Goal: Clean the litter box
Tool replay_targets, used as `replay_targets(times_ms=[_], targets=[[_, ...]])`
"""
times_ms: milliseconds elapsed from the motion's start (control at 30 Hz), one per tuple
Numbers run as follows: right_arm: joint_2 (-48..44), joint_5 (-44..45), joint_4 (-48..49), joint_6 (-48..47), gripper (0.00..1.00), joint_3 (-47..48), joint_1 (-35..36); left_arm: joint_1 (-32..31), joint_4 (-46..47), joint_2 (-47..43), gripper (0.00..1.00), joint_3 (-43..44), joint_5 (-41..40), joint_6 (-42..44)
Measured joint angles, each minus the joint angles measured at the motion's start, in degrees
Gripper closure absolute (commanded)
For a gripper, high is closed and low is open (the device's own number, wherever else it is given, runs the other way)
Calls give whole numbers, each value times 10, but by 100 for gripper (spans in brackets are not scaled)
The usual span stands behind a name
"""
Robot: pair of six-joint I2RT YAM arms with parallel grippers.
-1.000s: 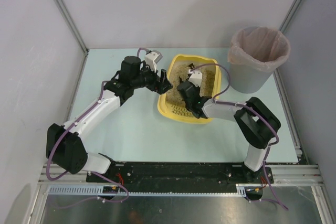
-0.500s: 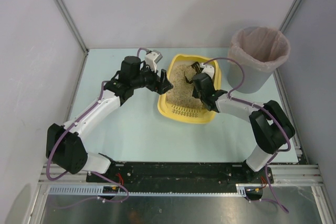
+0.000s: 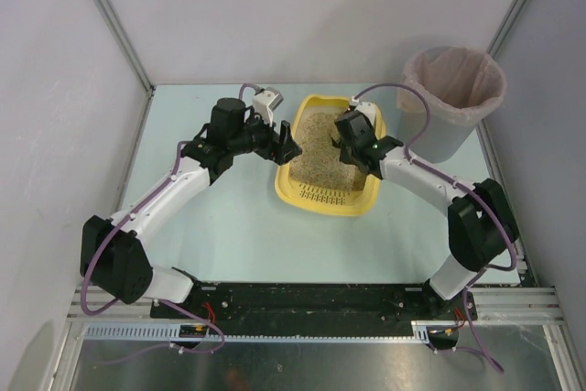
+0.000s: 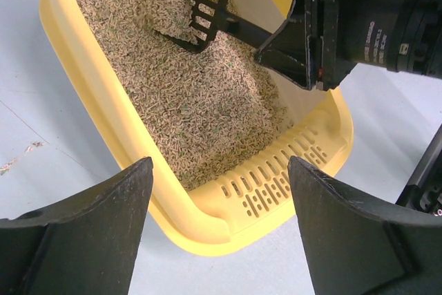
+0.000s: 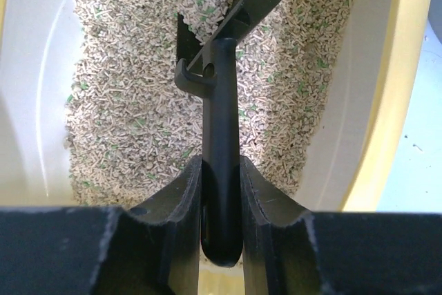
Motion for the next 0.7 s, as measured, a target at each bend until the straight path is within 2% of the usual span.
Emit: replay_targets(times_ms=[167,300,500,700], targets=[[26,-18,-93,-23,100,83,4,0,0,0,17,0,2,-3],[47,16,-149,-70,100,122,47,0,0,0,17,0,4,-3],[56,97,-202,-133,100,128,111,0,0,0,17,0,5,-3],[47,102,-219,-143,100,132,98,0,0,0,18,0,5,-3]])
